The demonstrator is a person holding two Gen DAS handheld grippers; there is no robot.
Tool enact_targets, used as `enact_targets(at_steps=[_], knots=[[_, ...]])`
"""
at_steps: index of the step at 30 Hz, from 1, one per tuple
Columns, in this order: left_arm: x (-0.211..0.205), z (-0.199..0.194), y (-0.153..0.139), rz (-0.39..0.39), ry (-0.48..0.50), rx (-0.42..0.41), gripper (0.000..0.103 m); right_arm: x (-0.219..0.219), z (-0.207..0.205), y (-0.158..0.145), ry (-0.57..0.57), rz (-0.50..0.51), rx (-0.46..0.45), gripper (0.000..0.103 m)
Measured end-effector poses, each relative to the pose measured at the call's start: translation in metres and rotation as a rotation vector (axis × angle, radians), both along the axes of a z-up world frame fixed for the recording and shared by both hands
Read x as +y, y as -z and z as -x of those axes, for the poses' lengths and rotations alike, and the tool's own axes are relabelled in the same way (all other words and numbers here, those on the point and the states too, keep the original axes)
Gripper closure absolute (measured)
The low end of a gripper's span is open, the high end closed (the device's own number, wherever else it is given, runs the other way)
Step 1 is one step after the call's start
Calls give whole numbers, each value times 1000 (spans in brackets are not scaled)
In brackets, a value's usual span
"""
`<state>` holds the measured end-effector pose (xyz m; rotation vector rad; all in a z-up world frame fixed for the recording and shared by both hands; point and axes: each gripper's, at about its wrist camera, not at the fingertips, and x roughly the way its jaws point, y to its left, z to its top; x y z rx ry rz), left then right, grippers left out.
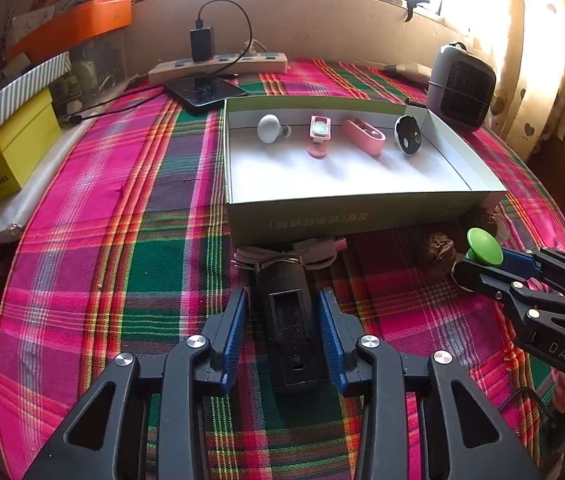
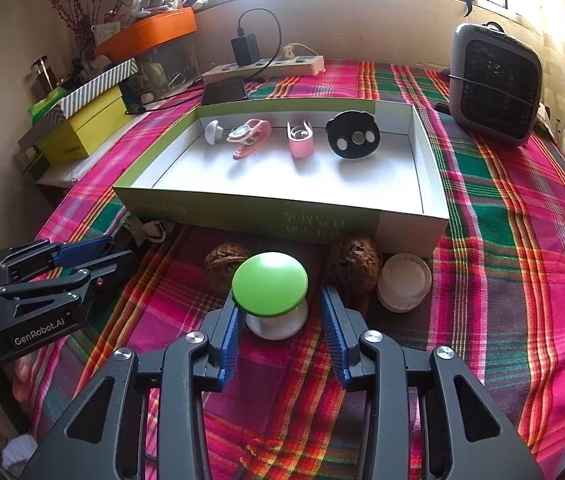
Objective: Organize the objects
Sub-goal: 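Close left tool on the black case while right tool closes on the green holder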
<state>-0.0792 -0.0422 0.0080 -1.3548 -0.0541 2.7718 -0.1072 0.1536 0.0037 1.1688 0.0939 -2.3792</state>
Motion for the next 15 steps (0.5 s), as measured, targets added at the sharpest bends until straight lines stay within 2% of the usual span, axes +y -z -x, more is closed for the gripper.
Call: enact_targets(at_steps=[3, 15], knots=[[-2, 0, 0, 0, -1, 0, 74, 0, 0, 0, 4, -1, 0, 70], [-2, -1, 0, -3, -1, 1, 77, -4, -2, 0, -1, -34, 17, 71]])
